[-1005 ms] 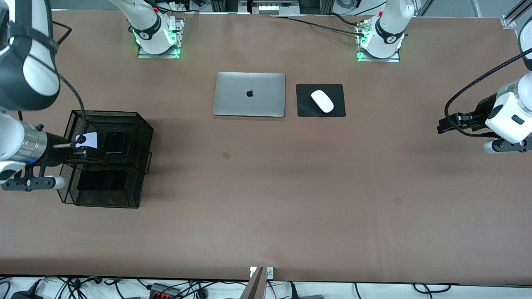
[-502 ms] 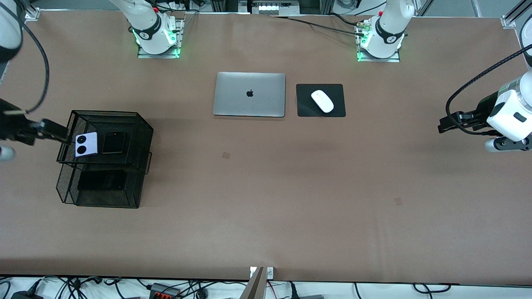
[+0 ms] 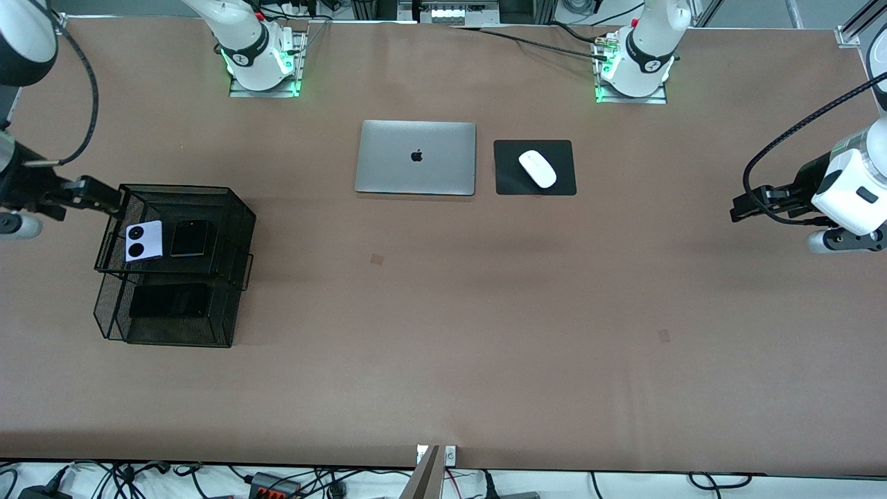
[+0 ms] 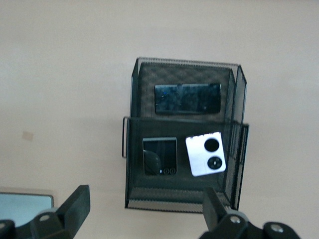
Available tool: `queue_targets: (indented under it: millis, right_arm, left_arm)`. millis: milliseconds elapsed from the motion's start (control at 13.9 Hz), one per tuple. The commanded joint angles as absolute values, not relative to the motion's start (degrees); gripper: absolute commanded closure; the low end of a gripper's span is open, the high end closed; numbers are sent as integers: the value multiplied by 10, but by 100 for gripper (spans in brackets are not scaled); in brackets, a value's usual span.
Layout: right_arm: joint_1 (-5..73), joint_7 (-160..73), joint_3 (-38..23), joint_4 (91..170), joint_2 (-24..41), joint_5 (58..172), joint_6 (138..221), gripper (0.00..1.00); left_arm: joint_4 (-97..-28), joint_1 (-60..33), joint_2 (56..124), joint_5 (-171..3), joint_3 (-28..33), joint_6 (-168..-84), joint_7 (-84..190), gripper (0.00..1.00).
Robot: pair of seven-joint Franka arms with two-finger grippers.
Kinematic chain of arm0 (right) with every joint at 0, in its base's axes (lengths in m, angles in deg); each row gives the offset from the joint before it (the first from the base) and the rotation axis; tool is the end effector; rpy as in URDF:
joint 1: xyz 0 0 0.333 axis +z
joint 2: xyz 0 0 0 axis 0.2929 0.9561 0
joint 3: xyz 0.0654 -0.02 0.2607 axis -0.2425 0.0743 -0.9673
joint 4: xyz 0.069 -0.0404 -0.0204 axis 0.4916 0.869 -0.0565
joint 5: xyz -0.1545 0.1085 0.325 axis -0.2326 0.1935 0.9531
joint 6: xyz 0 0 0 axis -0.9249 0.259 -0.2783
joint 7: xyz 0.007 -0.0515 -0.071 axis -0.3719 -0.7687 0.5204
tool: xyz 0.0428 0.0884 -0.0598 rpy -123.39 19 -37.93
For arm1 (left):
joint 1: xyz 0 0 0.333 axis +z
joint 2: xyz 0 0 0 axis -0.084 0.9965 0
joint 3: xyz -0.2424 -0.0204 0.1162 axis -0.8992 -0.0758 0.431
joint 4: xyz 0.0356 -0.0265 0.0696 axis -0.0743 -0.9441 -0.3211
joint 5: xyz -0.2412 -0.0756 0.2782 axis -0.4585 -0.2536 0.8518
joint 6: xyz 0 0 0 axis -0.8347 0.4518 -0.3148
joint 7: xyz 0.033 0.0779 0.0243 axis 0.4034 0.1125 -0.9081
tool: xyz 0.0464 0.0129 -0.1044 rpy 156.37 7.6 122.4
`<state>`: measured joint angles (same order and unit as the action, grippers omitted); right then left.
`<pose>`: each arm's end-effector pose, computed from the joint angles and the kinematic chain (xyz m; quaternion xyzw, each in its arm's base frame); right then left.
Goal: Place phones with both arms
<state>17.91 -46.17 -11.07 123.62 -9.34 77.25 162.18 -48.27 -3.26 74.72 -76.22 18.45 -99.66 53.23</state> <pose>0.5706 -0.0092 0.5147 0.9999 0.0134 0.0049 0.0050 0.5794 -0.0097 0.5081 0.9976 0.0496 -0.0457 0.0139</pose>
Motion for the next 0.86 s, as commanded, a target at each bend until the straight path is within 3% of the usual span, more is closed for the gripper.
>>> queue_targets:
  millis: [0,790]
  right_arm:
    - [176,-461,-110,1297,-149,767,1623,0]
    - [174,-460,-111,1284,-143,767,1617,0]
  left_arm:
    - [-481,-31,741,-770,183,-994,527,0]
    - [-480,-33,741,-771,183,-992,527,0]
